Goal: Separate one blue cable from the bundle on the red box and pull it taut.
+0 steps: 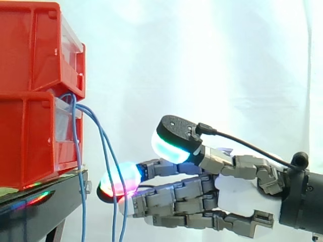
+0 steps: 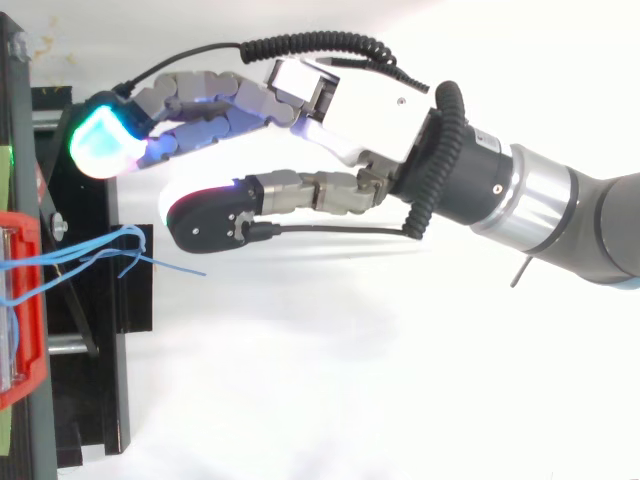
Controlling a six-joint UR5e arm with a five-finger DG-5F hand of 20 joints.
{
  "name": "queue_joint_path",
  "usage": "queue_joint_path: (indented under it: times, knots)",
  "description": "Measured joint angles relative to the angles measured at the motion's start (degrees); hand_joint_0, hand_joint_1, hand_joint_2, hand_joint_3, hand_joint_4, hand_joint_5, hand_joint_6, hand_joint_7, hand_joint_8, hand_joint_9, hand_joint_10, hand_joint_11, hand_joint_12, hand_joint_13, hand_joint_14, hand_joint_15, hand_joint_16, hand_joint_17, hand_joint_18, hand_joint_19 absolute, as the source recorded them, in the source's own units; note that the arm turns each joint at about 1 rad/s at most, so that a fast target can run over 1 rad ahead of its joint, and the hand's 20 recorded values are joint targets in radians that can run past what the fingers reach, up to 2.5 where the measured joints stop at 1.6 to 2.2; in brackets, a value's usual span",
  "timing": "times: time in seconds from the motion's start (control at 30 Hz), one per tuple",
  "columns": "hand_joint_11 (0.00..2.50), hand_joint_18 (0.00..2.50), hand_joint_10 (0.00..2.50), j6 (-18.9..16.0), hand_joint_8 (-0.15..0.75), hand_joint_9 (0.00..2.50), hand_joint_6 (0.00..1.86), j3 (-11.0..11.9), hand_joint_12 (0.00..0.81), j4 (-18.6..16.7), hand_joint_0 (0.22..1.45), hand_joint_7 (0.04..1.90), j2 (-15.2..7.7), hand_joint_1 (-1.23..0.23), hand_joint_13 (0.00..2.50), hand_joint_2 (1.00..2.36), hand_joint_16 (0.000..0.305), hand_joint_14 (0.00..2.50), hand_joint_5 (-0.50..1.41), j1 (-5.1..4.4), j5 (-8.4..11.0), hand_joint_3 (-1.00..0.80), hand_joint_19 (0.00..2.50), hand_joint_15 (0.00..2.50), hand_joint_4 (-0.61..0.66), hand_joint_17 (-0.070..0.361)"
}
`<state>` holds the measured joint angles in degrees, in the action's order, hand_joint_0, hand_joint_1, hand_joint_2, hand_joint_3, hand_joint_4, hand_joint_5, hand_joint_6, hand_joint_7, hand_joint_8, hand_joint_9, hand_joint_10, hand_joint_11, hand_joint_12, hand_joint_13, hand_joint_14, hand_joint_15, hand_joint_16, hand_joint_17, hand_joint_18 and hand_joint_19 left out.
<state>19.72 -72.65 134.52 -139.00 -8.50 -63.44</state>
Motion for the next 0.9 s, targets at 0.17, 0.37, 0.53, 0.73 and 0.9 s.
queue_joint_path:
  times: [0.17, 0.37, 0.53, 0.73, 0.9]
  knots:
    - [0.11, 0.16, 0.0, 1.37, 0.222, 0.73, 0.5, 0.42, 0.148, -2.72, 0.57, 0.72, -1.37, -0.52, 0.39, 1.0, 0.012, 0.0, -0.18, -0.83, 0.27, -0.5, 0.0, 0.02, 0.17, 0.027]
    - [0.12, 0.17, 0.01, -0.03, 0.223, 0.74, 0.5, 2.09, 0.152, -3.01, 0.57, 0.73, -3.73, -0.52, 0.4, 1.0, 0.012, 0.0, -0.18, -1.28, 0.3, -0.5, 0.0, 0.02, 0.17, 0.027]
    - [0.11, 0.18, 0.0, -0.09, 0.221, 0.74, 0.5, 3.21, 0.154, -3.22, 0.57, 0.72, -4.63, -0.52, 0.4, 1.0, 0.012, 0.0, -0.18, -1.58, 0.07, -0.5, 0.0, 0.03, 0.17, 0.028]
    - [0.12, 0.19, 0.0, -0.3, 0.224, 0.74, 0.5, 6.45, 0.157, -3.12, 0.57, 0.73, -6.95, -0.52, 0.42, 1.0, 0.013, 0.0, -0.18, -1.68, -1.99, -0.5, 0.0, 0.04, 0.17, 0.029]
    - [0.15, 0.2, 0.01, -1.28, 0.226, 0.78, 0.5, 7.26, 0.155, -2.48, 0.57, 0.83, -7.54, -0.52, 0.43, 1.0, 0.013, 0.0, -0.15, -1.78, -3.31, -0.5, 0.0, 0.05, 0.19, 0.029]
